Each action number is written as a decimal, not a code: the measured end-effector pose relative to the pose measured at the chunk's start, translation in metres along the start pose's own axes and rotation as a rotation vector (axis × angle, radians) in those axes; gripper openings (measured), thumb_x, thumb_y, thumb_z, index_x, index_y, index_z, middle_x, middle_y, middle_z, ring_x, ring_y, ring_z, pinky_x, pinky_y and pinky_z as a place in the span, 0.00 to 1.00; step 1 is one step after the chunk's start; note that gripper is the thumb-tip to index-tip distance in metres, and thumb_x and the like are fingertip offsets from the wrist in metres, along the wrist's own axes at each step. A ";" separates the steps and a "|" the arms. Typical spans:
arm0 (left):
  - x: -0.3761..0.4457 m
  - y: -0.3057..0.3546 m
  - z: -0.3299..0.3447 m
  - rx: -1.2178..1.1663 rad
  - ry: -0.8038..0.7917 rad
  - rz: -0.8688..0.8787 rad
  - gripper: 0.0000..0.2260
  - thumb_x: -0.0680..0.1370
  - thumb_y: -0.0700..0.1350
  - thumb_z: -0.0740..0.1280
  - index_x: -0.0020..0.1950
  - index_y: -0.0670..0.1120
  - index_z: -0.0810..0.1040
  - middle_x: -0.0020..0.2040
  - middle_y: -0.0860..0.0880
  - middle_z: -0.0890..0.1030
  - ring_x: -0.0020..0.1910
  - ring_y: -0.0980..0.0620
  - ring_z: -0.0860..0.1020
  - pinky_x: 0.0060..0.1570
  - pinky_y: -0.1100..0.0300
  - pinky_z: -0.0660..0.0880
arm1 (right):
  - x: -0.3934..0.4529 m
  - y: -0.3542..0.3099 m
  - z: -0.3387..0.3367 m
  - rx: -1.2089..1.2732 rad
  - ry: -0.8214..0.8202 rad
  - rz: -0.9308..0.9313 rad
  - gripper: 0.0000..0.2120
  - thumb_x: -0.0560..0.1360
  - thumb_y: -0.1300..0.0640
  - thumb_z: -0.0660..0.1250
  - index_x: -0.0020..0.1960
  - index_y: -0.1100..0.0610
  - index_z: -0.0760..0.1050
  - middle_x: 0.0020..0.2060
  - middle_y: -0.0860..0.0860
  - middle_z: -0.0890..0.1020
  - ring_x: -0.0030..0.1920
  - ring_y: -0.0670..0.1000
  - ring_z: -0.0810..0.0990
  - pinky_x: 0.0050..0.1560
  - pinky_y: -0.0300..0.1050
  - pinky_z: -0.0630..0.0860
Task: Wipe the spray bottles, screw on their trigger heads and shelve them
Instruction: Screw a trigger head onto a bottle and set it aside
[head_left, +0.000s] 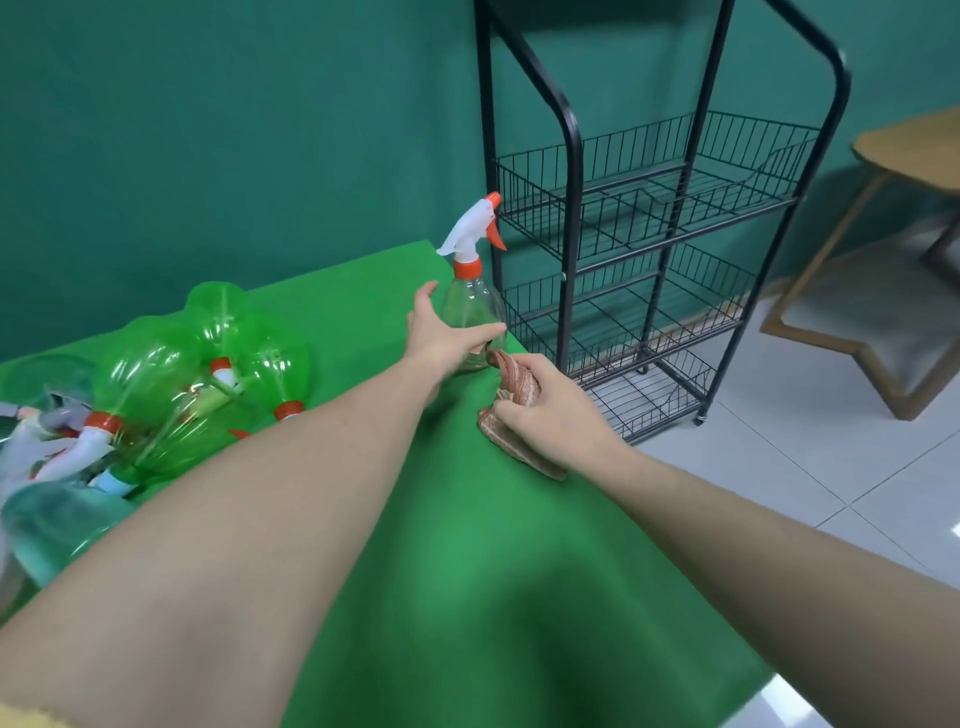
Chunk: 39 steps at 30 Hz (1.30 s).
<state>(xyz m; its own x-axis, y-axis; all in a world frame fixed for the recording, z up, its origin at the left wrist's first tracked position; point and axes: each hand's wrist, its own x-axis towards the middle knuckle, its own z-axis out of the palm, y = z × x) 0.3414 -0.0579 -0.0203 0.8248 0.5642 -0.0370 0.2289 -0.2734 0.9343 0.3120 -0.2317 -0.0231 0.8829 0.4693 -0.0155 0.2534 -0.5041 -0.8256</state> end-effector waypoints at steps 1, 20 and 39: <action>-0.006 0.002 -0.005 0.008 -0.004 -0.008 0.49 0.68 0.50 0.83 0.81 0.54 0.57 0.78 0.45 0.64 0.74 0.44 0.69 0.74 0.47 0.67 | -0.004 -0.002 0.000 -0.003 -0.003 0.001 0.24 0.75 0.53 0.69 0.70 0.46 0.70 0.54 0.42 0.79 0.52 0.45 0.78 0.49 0.38 0.69; -0.215 -0.044 -0.187 0.328 0.002 0.110 0.19 0.79 0.45 0.73 0.69 0.51 0.74 0.63 0.46 0.75 0.42 0.56 0.73 0.39 0.66 0.71 | -0.142 -0.099 0.060 -0.046 -0.125 -0.148 0.21 0.77 0.53 0.68 0.69 0.50 0.71 0.51 0.46 0.80 0.50 0.49 0.80 0.49 0.42 0.74; -0.218 -0.077 -0.253 0.995 -0.077 0.136 0.45 0.74 0.60 0.75 0.82 0.63 0.49 0.77 0.46 0.68 0.45 0.50 0.78 0.28 0.60 0.68 | -0.137 -0.134 0.151 -0.188 -0.191 -0.101 0.18 0.79 0.54 0.66 0.68 0.52 0.71 0.46 0.45 0.79 0.47 0.49 0.81 0.51 0.48 0.79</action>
<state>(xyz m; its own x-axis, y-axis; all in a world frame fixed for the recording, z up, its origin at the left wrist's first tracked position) 0.0130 0.0376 0.0056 0.8991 0.4378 -0.0076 0.4292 -0.8778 0.2127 0.0977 -0.1189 0.0046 0.7634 0.6432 -0.0594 0.4212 -0.5653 -0.7093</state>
